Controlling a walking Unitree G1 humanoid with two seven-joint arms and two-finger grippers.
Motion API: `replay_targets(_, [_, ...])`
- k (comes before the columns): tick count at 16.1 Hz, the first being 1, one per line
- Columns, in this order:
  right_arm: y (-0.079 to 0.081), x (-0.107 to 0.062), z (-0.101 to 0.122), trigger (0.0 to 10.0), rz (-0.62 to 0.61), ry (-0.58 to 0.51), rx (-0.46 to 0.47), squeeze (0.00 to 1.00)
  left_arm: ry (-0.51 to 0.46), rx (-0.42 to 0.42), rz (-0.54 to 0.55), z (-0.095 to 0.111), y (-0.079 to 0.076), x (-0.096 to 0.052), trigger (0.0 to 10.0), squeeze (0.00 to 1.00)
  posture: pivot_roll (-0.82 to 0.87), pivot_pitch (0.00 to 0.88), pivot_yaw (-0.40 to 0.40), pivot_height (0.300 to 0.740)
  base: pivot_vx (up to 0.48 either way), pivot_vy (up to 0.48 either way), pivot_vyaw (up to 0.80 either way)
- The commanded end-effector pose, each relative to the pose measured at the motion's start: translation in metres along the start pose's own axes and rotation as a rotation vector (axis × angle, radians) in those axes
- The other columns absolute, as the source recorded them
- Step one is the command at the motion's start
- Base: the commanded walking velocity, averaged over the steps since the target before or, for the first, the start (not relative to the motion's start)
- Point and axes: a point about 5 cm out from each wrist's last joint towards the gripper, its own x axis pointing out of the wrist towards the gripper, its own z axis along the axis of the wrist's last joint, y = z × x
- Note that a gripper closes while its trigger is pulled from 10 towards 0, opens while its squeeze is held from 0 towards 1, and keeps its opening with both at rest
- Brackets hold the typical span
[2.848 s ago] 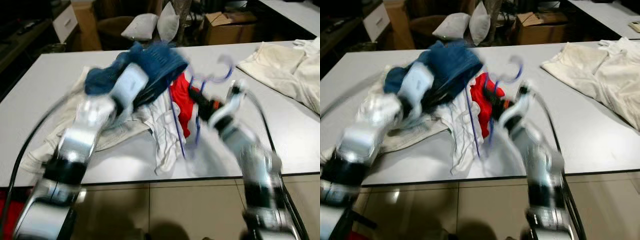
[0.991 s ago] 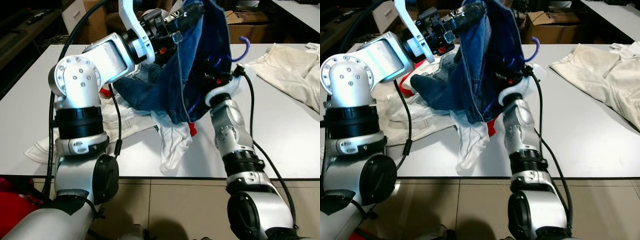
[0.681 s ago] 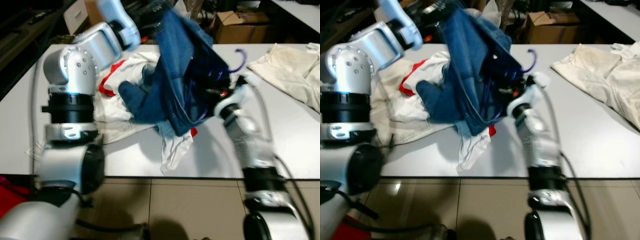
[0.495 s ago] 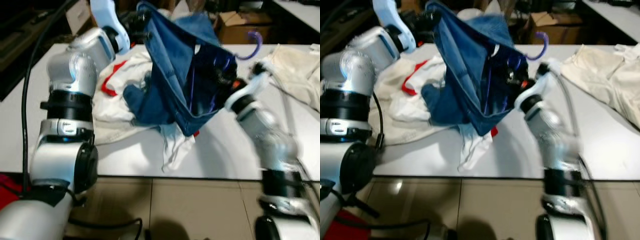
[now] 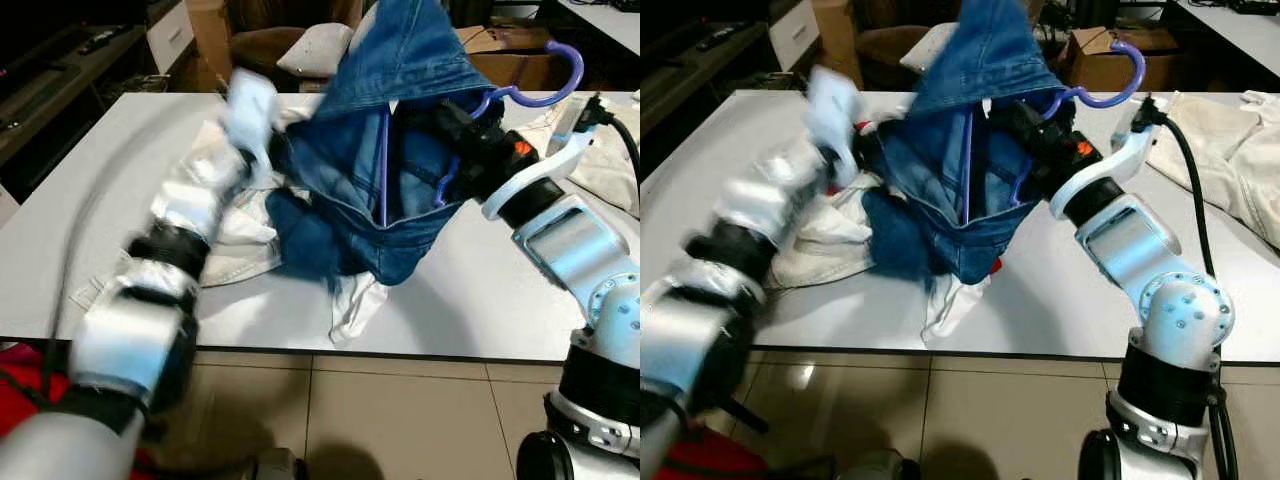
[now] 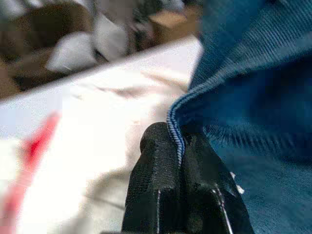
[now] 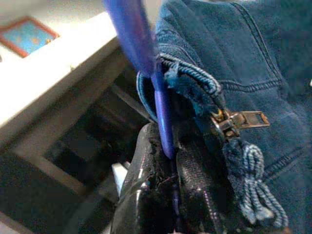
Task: Hang hanger
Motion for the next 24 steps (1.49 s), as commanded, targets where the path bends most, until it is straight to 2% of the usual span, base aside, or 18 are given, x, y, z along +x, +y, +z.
replay_targets(1, [0.012,-0.002,0.017,10.0,0.045,-0.064,0.025,0.0,0.068,0.014,-0.025,-0.02,-0.004,-0.001,0.0,0.0,0.01,0.0,0.089,0.74,0.0,0.0,0.0])
replay_targets(2, [0.012,-0.001,0.018,10.0,0.033,-0.054,0.018,0.0,0.072,-0.001,-0.077,-0.03,-0.014,0.001,0.0,0.0,0.01,0.0,0.085,0.74,0.0,0.0,0.0])
replay_targets(3, [0.011,-0.001,0.018,10.0,0.008,-0.028,0.011,0.0,0.053,-0.055,-0.114,-0.037,-0.024,0.001,0.0,0.0,0.01,0.0,0.075,0.74,0.0,0.0,0.0])
replay_targets(4, [0.009,0.0,0.017,10.0,-0.019,-0.013,-0.009,0.0,0.037,-0.093,-0.116,-0.038,-0.025,0.002,2.6,0.0,0.01,0.0,0.073,0.74,0.0,0.0,0.0])
replay_targets(5, [0.008,0.001,0.015,10.0,-0.038,0.009,-0.024,0.0,0.0,-0.152,-0.146,-0.035,-0.026,0.001,10.0,0.0,0.01,0.0,0.07,0.74,0.0,0.0,0.0])
replay_targets(6, [0.007,0.002,0.015,10.0,-0.057,0.02,-0.04,0.0,-0.022,-0.188,-0.174,-0.033,-0.027,0.0,10.0,1.0,0.01,0.0,0.066,0.74,0.0,0.0,0.0])
replay_targets(7, [0.003,0.005,0.012,10.0,-0.119,0.055,-0.123,0.0,-0.044,-0.197,-0.245,-0.031,-0.029,-0.003,10.0,1.0,0.01,0.0,0.064,0.74,0.0,0.0,0.0])
replay_targets(8, [-0.003,0.01,0.013,10.0,-0.179,0.055,-0.151,0.0,-0.049,-0.188,-0.272,-0.033,-0.028,-0.008,10.0,1.0,0.01,0.0,0.06,0.74,0.0,0.0,0.0])
replay_targets(10, [-0.003,0.015,0.015,10.0,-0.197,0.051,-0.15,0.0,-0.052,-0.189,-0.265,-0.036,-0.024,-0.012,10.0,1.0,0.01,0.0,0.058,0.74,0.0,0.0,0.0])
replay_targets(12, [-0.004,0.022,0.015,10.0,-0.212,0.075,-0.14,0.0,-0.053,-0.222,-0.29,-0.046,-0.015,-0.027,10.0,1.0,0.01,0.0,0.037,0.74,0.0,0.0,0.0])
replay_targets(14, [-0.008,0.025,0.016,10.0,-0.227,0.086,-0.134,0.0,-0.065,-0.23,-0.328,-0.046,-0.012,-0.037,10.0,1.0,0.02,0.0,0.025,0.74,0.0,0.0,0.0])
replay_targets(15, [-0.01,0.026,0.016,10.0,-0.238,0.091,-0.131,0.0,-0.083,-0.249,-0.33,-0.045,-0.009,-0.042,10.0,0.32,0.02,0.0,0.02,0.74,0.0,0.0,0.0])
replay_targets(16, [-0.011,0.027,0.017,10.0,-0.241,0.091,-0.131,0.0,-0.093,-0.263,-0.331,-0.044,-0.008,-0.044,10.0,0.0,0.02,0.0,0.02,0.74,0.0,0.0,0.0])
replay_targets(18, [-0.011,0.029,0.019,10.0,-0.248,0.097,-0.139,0.0,-0.137,-0.281,-0.271,-0.036,0.003,-0.056,10.0,0.0,0.02,0.0,0.025,0.74,0.0,0.0,0.0])
replay_targets(20, [-0.01,0.03,0.026,10.0,-0.284,0.062,-0.213,0.0,-0.219,-0.278,-0.154,-0.025,0.011,-0.072,10.0,0.0,0.02,0.0,0.031,0.74,0.0,0.0,0.0])
replay_targets(21, [-0.003,0.031,0.036,10.0,-0.27,0.006,-0.212,0.0,-0.251,-0.25,-0.066,-0.02,0.009,-0.087,10.0,0.0,0.03,0.0,0.028,0.74,0.0,0.0,0.0])
replay_targets(24, [0.022,0.034,0.056,10.0,-0.163,-0.083,-0.169,0.0,-0.205,-0.212,-0.022,-0.026,-0.002,-0.101,10.0,0.0,0.03,0.0,0.027,0.74,0.0,0.0,0.0])
